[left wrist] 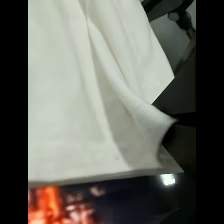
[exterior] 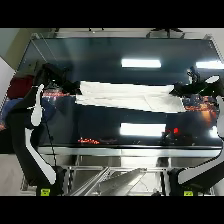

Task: Fold the shirts.

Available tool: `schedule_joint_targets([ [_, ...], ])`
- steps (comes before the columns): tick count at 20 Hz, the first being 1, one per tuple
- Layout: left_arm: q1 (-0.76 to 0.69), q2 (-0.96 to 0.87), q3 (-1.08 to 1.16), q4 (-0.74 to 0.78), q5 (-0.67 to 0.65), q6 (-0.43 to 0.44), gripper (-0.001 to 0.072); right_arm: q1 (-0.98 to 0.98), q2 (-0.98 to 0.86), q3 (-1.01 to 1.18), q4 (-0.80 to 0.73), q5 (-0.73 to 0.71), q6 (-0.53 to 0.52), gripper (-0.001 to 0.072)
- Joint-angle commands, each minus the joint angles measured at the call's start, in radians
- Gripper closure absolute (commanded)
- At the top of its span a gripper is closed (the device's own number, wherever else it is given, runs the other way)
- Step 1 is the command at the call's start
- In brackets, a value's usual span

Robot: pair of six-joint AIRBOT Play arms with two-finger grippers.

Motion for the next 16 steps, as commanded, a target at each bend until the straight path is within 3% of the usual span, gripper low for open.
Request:
schedule_joint_targets([
  [1,0.001,-0.049,0.034,0.027,-0.006,-0.017,0.0692,-0.015,-0.032,0.015,-0.062,-0.076,-0.008,0.0686],
  [7,-0.003,-0.047,0.035,0.035,-0.004,-0.016,0.0691,0.002,-0.031,0.052,-0.037,-0.056,-0.028,0.0677],
  [8,-0.003,-0.042,0.035,0.003,-0.003,-0.015,0.069,0.004,-0.029,0.062,-0.037,-0.032,-0.027,0.0586],
  [9,-0.003,-0.035,0.035,-0.029,-0.006,-0.014,0.068,0.004,-0.023,0.078,-0.037,0.002,-0.027,0.039],
  [10,-0.003,-0.024,0.035,-0.064,-0.01,0.002,0.04,0.001,-0.014,0.095,-0.041,0.034,-0.027,0.0339],
  [11,-0.003,-0.011,0.035,-0.087,-0.019,0.006,0.0119,-0.006,-0.002,0.112,-0.064,0.062,-0.026,0.0338],
  [12,-0.003,0.003,0.035,-0.106,-0.03,0.011,0.0041,-0.011,0.009,0.126,-0.106,0.072,-0.004,0.0289],
  [13,-0.003,0.018,0.035,-0.109,-0.039,0.011,0.0041,-0.019,0.017,0.134,-0.17,0.069,0.052,0.0065],
  [14,-0.003,0.031,0.035,-0.109,-0.045,0.011,0.0041,-0.029,0.016,0.136,-0.222,0.071,0.1,0.0013],
  [16,0.0,0.058,0.035,-0.109,-0.051,0.011,0.0041,-0.053,-0.008,0.136,-0.23,0.104,0.151,0.0013],
])
